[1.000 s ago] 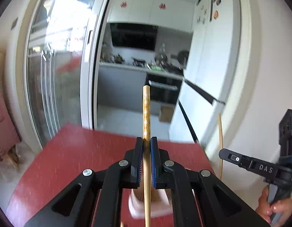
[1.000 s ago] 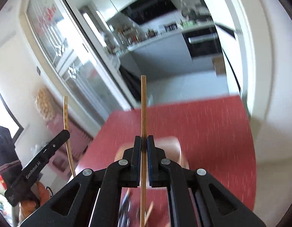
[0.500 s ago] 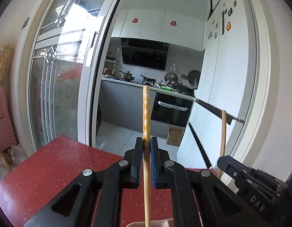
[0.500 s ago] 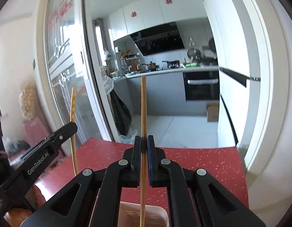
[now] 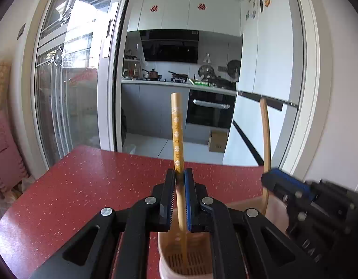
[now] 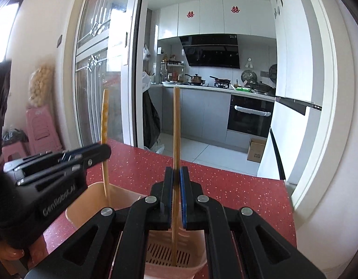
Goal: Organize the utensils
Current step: 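Carry both chopsticks to the pink caddy and drop them in, then move both tools back over the remaining utensils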
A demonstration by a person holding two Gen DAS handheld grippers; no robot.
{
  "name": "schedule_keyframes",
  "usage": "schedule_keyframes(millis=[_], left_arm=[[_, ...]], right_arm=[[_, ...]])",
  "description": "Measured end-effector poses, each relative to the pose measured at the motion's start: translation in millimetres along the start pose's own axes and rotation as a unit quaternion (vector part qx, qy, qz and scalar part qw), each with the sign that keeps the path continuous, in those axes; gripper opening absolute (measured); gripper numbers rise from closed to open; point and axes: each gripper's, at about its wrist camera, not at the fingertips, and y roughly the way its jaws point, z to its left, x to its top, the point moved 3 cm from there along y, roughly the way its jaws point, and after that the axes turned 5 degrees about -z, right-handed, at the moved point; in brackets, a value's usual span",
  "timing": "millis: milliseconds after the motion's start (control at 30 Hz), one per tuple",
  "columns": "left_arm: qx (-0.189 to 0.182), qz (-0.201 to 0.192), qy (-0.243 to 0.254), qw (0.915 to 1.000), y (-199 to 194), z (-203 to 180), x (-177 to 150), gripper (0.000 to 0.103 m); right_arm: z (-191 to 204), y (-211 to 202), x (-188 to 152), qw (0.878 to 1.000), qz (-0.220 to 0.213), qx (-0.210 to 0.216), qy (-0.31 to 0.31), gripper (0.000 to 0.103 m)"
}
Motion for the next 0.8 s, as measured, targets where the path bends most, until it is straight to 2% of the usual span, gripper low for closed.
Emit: schedule_keyframes(millis=[167, 267, 400, 433, 600, 700, 800], left_arm=[[0.001, 0.021, 0.013, 0.9997, -5, 1, -2, 0.037], [0.002, 0.028, 0.015, 0.9995, -8, 2, 0, 0.037], [0.006, 0.025, 0.021, 0.9995, -24, 5, 5, 0.037], [0.006, 0.024, 0.019, 0.9995, -30, 7, 6, 0.037], [0.002, 0.043, -0.013, 0.9990, -54, 22, 5, 0.037], [0.007, 0.055, -0.017, 0.9983, -75, 29, -2, 0.037], [0.007, 0.074, -0.021, 0.9970, -90, 37, -13, 0.037]], right_arm=[[-4, 4, 2, 0.999, 0.026, 0.009, 0.021, 0.007], [-11, 14, 3, 0.997, 0.056, 0.019, 0.046, 0.010], [-22, 10, 3, 0.994, 0.068, 0.021, 0.079, 0.030], [-24, 7, 5, 0.994, 0.067, 0.021, 0.084, 0.032], [-27, -19, 10, 0.991, 0.071, 0.039, 0.111, 0.051], [-25, -39, 2, 0.987, 0.093, 0.045, 0.121, 0.062], [-25, -58, -13, 0.982, 0.119, 0.048, 0.138, 0.068]])
